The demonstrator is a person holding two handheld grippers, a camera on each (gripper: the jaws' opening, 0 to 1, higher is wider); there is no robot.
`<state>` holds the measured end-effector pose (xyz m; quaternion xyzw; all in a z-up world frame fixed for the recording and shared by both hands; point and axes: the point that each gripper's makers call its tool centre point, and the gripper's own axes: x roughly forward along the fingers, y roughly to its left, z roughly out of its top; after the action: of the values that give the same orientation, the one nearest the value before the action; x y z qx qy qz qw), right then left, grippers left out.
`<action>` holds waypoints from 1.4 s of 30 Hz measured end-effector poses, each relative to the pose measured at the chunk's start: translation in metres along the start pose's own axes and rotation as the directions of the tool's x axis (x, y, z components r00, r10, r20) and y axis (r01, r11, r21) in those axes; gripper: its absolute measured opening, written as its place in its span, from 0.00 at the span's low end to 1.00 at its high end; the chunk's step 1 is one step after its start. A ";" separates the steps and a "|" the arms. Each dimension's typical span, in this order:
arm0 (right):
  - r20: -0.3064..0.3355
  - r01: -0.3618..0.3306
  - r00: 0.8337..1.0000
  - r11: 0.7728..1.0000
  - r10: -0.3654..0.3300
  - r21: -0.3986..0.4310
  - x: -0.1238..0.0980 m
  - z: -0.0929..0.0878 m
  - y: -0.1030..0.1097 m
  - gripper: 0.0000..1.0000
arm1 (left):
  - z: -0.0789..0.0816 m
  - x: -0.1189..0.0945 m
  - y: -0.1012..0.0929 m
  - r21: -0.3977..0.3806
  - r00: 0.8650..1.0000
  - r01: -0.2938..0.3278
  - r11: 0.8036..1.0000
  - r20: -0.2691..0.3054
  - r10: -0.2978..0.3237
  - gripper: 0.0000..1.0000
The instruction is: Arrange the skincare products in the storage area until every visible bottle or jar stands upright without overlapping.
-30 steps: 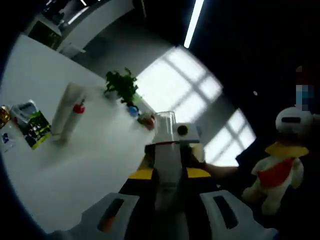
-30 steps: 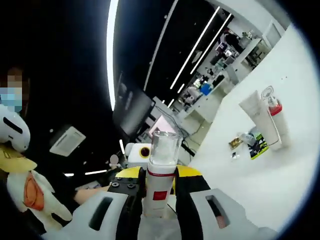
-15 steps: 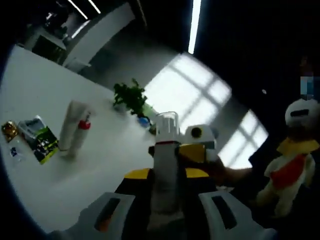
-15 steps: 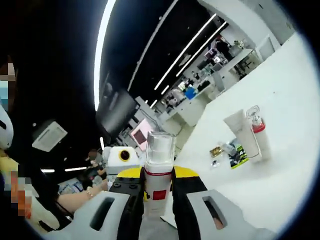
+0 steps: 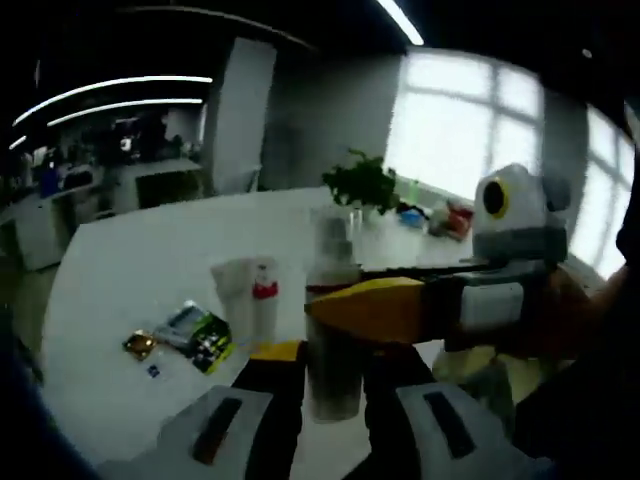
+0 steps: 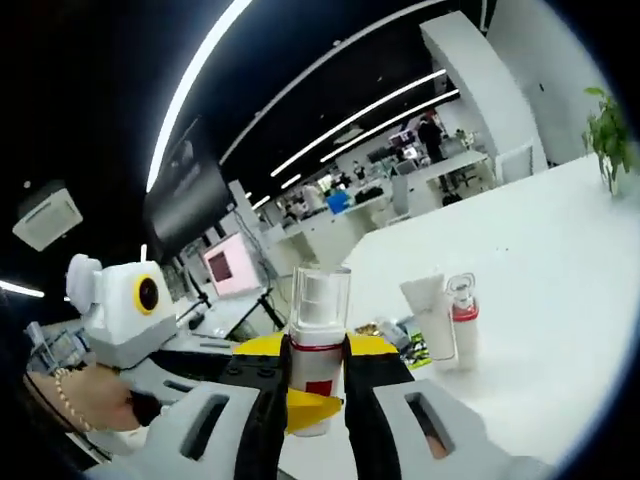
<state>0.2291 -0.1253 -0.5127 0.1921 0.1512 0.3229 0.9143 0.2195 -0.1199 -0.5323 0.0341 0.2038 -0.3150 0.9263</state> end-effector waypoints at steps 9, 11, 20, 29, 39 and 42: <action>-0.029 -0.007 1.000 0.990 0.003 -0.141 -0.009 0.006 -0.005 0.20 | -0.002 0.009 -0.007 0.023 0.998 -0.062 0.998 -0.004 0.063 0.22; -0.044 -0.035 0.999 0.987 0.029 -0.155 -0.012 0.007 -0.006 0.20 | -0.003 0.010 -0.009 -0.056 1.000 -0.020 0.998 0.007 0.020 0.22; -0.070 -0.463 0.885 0.886 0.461 -0.008 -0.043 0.025 0.010 0.32 | 0.021 0.003 -0.041 -0.293 0.952 0.299 0.908 0.152 -0.265 0.22; -0.024 -0.595 0.803 0.804 0.595 -0.004 -0.076 0.062 -0.008 0.32 | 0.044 -0.015 -0.069 -0.348 0.882 0.468 0.812 0.234 -0.409 0.22; -0.221 -0.763 0.635 0.646 0.740 -0.026 -0.088 0.028 0.029 0.33 | 0.032 -0.015 -0.105 -0.228 0.845 0.533 0.815 0.103 -0.524 0.22; -0.233 -0.770 0.624 0.638 0.746 -0.020 -0.090 0.026 0.027 0.28 | 0.028 -0.015 -0.106 -0.222 0.839 0.542 0.811 0.094 -0.535 0.22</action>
<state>0.1583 -0.1708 -0.4635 0.1497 0.1291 0.7040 0.6821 0.1556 -0.2021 -0.4936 -0.1411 0.2292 -0.5378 0.7989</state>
